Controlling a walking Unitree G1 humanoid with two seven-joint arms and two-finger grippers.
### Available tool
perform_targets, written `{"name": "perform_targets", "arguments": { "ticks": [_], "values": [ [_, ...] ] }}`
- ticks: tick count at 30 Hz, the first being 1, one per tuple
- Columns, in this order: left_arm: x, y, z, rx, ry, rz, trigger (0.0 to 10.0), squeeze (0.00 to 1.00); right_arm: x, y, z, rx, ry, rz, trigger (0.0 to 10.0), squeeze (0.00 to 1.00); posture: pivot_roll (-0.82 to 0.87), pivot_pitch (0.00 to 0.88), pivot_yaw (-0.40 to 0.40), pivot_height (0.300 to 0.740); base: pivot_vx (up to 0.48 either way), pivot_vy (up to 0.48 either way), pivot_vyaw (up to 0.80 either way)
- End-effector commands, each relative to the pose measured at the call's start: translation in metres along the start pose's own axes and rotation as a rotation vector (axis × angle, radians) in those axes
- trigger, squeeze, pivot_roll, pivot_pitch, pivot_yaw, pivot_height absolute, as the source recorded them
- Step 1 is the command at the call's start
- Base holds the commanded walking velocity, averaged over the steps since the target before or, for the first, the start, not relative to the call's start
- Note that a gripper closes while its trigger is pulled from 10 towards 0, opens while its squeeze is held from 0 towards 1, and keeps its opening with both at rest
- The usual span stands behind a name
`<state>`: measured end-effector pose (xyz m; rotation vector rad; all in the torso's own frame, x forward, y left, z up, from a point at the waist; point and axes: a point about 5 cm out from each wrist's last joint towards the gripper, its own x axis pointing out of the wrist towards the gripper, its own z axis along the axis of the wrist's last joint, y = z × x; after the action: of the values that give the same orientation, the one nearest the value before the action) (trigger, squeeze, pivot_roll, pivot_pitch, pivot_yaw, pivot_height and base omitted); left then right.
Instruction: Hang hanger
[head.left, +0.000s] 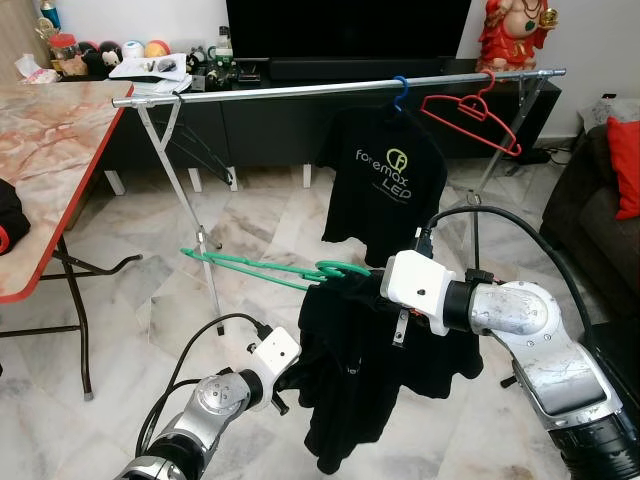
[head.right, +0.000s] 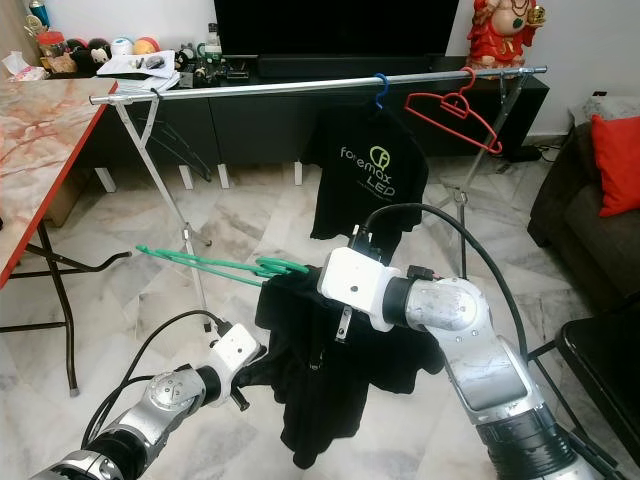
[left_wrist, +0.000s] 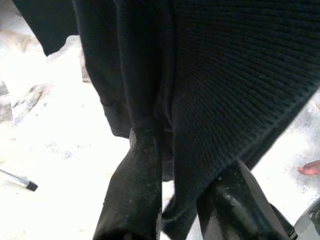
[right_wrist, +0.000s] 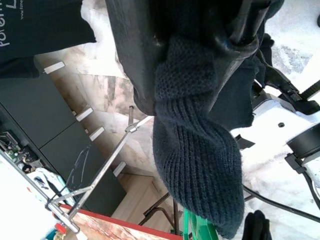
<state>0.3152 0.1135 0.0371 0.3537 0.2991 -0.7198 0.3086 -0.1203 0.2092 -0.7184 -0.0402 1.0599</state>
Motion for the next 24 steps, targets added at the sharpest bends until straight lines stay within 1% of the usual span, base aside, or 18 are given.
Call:
{"name": "perform_targets", "arguments": {
  "ticks": [1,5,11,14,21,24],
  "values": [
    [-0.0005,-0.0004,-0.0021,-0.015,0.004,-0.009,0.0,0.00,-0.0018,-0.0046,0.0100,-0.027,-0.030,-0.019,0.0,0.00,-0.10,0.084,-0.013,0.740,0.000,0.000,0.00],
    [0.0002,-0.0006,-0.0002,-0.042,-0.014,-0.005,0.0,0.00,-0.0019,-0.0052,0.0103,-0.026,-0.029,-0.022,0.0,0.00,-0.10,0.086,-0.014,0.740,0.000,0.000,0.00],
    [0.0007,0.0014,0.0023,-0.061,-0.027,0.003,0.0,0.00,-0.0020,-0.0065,0.0107,-0.025,-0.030,-0.028,0.0,0.00,-0.09,0.090,-0.015,0.740,0.000,0.000,0.00],
    [-0.0001,0.0033,0.0024,-0.086,-0.034,0.010,0.0,0.00,-0.0018,-0.0070,0.0095,-0.021,-0.024,-0.034,0.0,0.00,-0.09,0.092,-0.015,0.740,0.000,0.000,0.00],
    [-0.0013,0.0040,0.0010,-0.095,-0.033,0.011,0.0,0.00,-0.0014,-0.0067,0.0096,-0.015,-0.026,-0.037,0.0,0.00,-0.09,0.096,-0.013,0.740,0.000,0.000,0.00],
    [-0.0022,0.0042,-0.0004,-0.102,-0.030,0.014,0.0,0.00,-0.0046,-0.0073,0.0049,-0.010,-0.010,-0.043,0.0,0.00,-0.09,0.097,-0.013,0.740,0.000,0.000,0.00]
  ]
}}
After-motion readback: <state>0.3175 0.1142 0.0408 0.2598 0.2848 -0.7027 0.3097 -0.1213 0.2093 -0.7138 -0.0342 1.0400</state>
